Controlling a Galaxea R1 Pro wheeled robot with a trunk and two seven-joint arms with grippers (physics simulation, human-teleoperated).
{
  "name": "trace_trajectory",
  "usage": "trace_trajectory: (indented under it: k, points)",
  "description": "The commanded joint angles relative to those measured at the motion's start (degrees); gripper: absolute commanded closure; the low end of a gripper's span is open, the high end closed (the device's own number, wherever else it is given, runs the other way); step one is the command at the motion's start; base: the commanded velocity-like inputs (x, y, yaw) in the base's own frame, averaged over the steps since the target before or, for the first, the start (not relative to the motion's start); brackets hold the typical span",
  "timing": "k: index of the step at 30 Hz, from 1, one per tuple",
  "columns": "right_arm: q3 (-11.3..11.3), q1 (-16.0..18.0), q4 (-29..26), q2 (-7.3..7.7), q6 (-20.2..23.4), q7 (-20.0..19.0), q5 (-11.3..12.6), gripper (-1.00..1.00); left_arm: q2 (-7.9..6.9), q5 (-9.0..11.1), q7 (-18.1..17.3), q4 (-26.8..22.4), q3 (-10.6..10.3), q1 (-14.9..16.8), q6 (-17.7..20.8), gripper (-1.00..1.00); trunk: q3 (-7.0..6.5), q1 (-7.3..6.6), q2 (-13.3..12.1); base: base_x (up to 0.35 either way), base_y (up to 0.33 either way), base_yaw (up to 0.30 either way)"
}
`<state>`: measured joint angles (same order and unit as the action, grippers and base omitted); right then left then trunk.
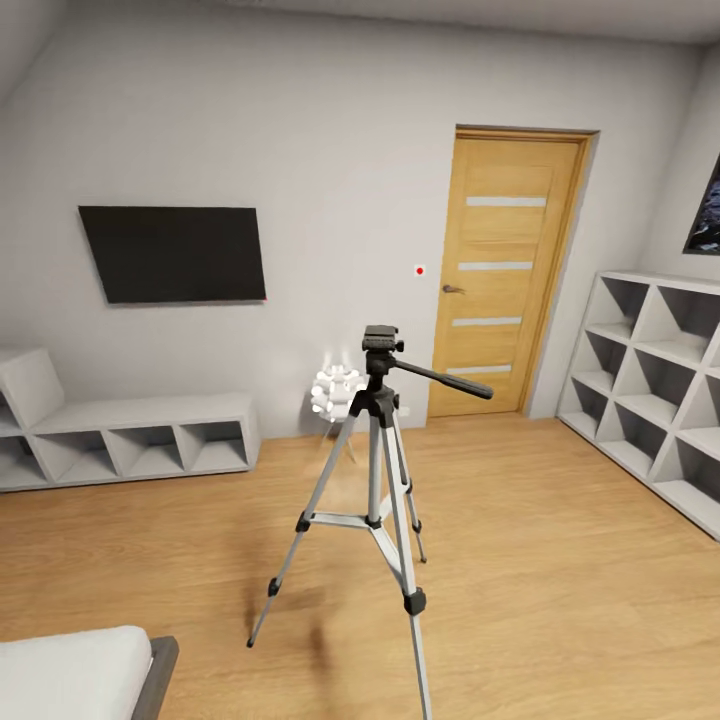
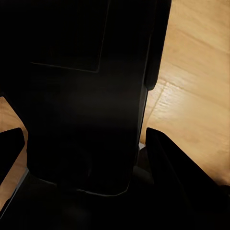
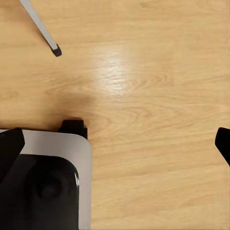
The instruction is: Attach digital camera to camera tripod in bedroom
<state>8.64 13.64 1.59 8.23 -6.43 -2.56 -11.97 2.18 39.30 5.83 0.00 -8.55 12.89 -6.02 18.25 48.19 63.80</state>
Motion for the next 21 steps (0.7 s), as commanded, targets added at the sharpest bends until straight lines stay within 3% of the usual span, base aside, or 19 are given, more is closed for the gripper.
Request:
trace_trajectory:
  k: [1, 13, 21]
  points:
    - [0.5, 0.1, 0.2, 0.08, -0.3, -0.1, -0.5, -1.00, 0.02, 0.3, 0.1, 0.0, -0.5, 0.0, -0.1, 1.00, 0.07, 0.00, 0.0, 0.000, 0.000, 0.007]
    - [0.4, 0.1, 0.2, 0.40, -0.3, -0.1, -0.5, -1.00, 0.07, 0.3, 0.1, 0.0, -0.5, 0.0, -0.1, 1.00, 0.07, 0.00, 0.0, 0.007, 0.000, 0.001]
    - [0.4, 0.1, 0.3, 0.69, 0.0, -0.2, -0.5, -1.00, 0.02, 0.3, 0.1, 0.0, -0.5, 0.0, 0.0, 1.00, 0.07, 0.00, 0.0, 0.248, 0.000, 0.000]
